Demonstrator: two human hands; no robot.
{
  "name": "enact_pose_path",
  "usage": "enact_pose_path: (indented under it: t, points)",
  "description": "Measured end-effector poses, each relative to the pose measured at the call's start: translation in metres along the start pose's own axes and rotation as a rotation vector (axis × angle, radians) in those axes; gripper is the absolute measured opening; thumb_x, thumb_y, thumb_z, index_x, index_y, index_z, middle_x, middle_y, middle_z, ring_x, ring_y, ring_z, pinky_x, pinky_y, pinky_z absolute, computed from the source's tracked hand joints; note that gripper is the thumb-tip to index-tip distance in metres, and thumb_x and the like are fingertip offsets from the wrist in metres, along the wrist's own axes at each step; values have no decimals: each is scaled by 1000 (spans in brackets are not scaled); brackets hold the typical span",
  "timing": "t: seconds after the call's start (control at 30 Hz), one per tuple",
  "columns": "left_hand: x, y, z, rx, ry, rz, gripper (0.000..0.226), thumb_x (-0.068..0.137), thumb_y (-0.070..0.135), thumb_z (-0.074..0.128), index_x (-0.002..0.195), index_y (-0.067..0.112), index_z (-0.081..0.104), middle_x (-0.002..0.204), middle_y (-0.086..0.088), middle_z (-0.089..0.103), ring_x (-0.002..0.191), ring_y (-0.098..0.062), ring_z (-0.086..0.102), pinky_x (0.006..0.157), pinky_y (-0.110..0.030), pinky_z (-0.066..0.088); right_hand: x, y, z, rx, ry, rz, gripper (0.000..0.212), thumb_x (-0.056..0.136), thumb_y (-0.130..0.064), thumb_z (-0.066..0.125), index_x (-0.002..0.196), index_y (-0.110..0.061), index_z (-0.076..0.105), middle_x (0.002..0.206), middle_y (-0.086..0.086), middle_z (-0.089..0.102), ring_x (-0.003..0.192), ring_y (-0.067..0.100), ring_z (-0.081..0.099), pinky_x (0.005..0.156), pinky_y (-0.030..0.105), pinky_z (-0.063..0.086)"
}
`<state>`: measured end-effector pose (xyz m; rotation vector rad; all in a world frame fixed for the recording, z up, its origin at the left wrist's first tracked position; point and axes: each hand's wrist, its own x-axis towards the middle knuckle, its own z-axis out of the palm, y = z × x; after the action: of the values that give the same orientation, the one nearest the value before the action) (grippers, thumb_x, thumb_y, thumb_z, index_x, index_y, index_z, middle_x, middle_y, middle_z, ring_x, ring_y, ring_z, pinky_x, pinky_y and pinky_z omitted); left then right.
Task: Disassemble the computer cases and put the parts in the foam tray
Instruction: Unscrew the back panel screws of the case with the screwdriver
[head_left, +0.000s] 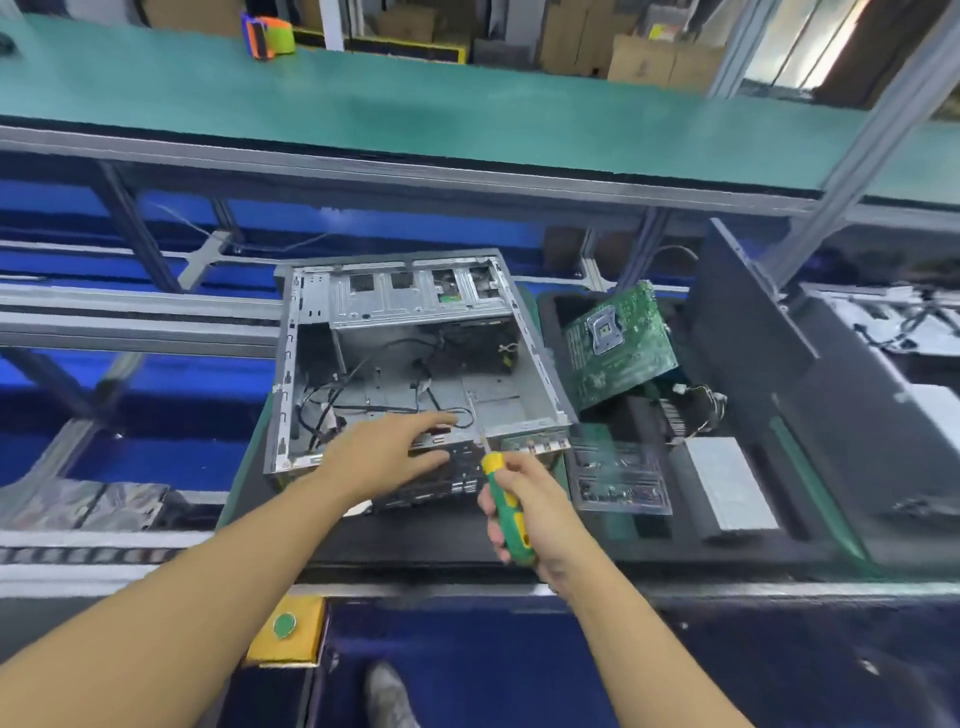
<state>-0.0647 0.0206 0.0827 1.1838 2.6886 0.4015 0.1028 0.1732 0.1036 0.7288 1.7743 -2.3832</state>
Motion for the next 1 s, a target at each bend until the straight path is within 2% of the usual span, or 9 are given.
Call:
enact_pose_path:
  t: [0.1, 0.2, 0.3, 0.47, 0.67, 0.83, 1.0]
  points:
    - [0, 1, 3, 20, 78, 36, 43, 91, 67, 47, 133, 61, 40, 116, 19, 69, 105, -13, 66, 69, -29, 44, -21, 32, 1, -38, 37, 16, 18, 106, -31, 44, 119, -30, 56, 69, 0, 54, 45, 17, 43, 43, 23, 34]
    - [-1, 3, 6, 61, 138, 24, 41, 89, 69, 46, 128, 58, 47, 110, 18, 71, 99, -14, 68, 69, -30, 47, -29, 50, 8, -40, 56, 38, 21, 105, -34, 45, 117, -45, 59, 67, -2, 53, 44, 17, 42, 44, 23, 33]
    - [-2, 4, 10, 78, 179, 28, 40, 89, 68, 47, 127, 56, 51, 108, 18, 72, 97, -13, 68, 68, -29, 46, -24, 51, 15, -39, 67, 47, 25, 104, -34, 45, 119, -51, 58, 65, -3, 51, 44, 17, 41, 45, 23, 31]
    - [0, 2, 10, 90, 196, 46, 38, 90, 62, 53, 128, 57, 53, 110, 25, 70, 97, -8, 67, 66, -27, 46, -19, 59, 19, -55, 78, 61, 30, 103, -37, 44, 130, -48, 53, 67, -2, 50, 45, 16, 40, 45, 23, 31]
    - [2, 1, 11, 122, 202, 79, 39, 92, 58, 53, 131, 61, 51, 112, 27, 69, 97, -9, 67, 68, -27, 44, -15, 62, 23, 18, 82, 84, 31, 102, -34, 45, 128, -47, 55, 66, 0, 49, 43, 17, 39, 44, 23, 30]
    - [4, 0, 13, 92, 217, 64, 37, 89, 58, 57, 125, 58, 57, 104, 23, 72, 93, -10, 68, 63, -26, 40, -16, 61, 12, 297, -71, 141, 30, 102, -31, 44, 124, -33, 65, 68, 3, 49, 44, 15, 37, 42, 22, 30]
    - [5, -3, 11, 90, 201, 58, 37, 88, 59, 57, 125, 57, 58, 102, 22, 73, 94, -10, 67, 66, -27, 45, -14, 67, 5, 574, -179, 219, 35, 100, -30, 51, 132, -23, 62, 69, 3, 45, 42, 12, 32, 38, 20, 28]
